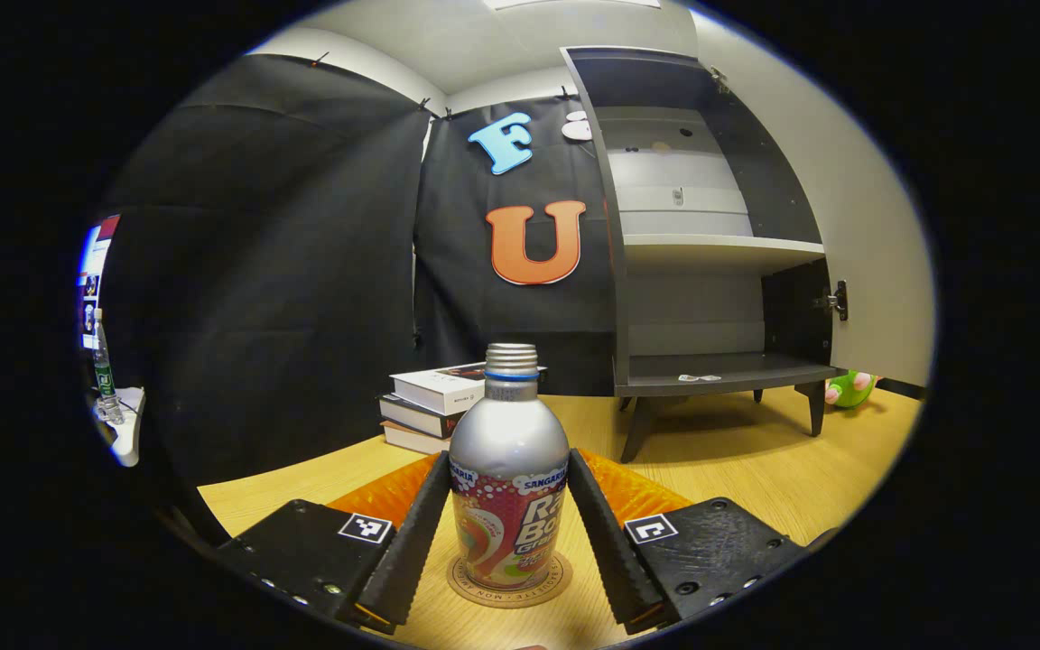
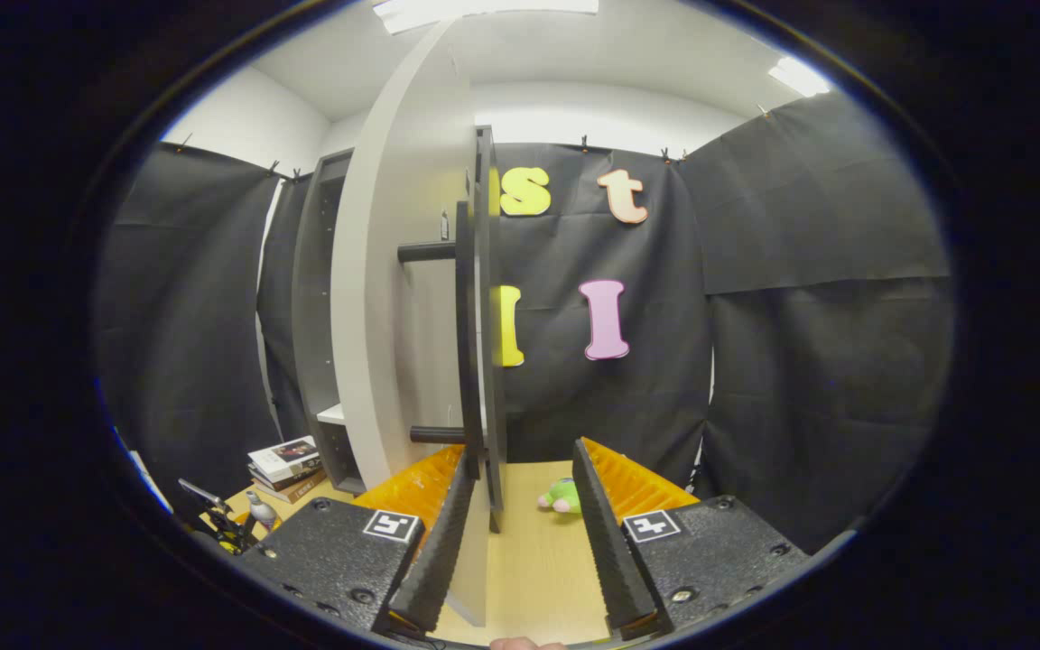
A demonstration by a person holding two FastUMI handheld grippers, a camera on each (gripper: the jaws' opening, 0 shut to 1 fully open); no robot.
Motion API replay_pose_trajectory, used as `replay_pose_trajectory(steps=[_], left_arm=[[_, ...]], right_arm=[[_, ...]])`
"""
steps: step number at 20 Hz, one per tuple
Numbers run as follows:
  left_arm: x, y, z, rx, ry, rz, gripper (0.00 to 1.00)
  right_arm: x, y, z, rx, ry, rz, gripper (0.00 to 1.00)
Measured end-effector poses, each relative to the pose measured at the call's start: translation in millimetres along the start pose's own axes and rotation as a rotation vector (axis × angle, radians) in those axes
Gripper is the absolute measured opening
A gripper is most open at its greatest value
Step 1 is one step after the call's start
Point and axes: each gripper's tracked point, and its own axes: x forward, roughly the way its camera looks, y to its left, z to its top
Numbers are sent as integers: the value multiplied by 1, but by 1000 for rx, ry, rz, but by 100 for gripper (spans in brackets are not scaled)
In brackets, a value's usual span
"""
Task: Open the cabinet door with the right hand, grasp the bottle in the cabinet with the left hand and place it on the coaster, then close the cabinet door with the right hand.
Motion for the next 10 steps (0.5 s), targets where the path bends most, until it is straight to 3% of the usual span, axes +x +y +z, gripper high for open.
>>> replay_pose_trajectory(steps=[3,4,5,10], left_arm=[[-1,1,-3,-4,13,-9,79],[-2,2,-2,-8,16,-13,89],[-2,3,-1,-9,15,-12,80],[-4,9,16,8,-11,-12,98]], right_arm=[[1,-1,1,3,-1,0,68],[0,0,0,4,-2,0,69],[0,0,0,5,-3,0,68],[1,0,1,10,-10,3,68]])
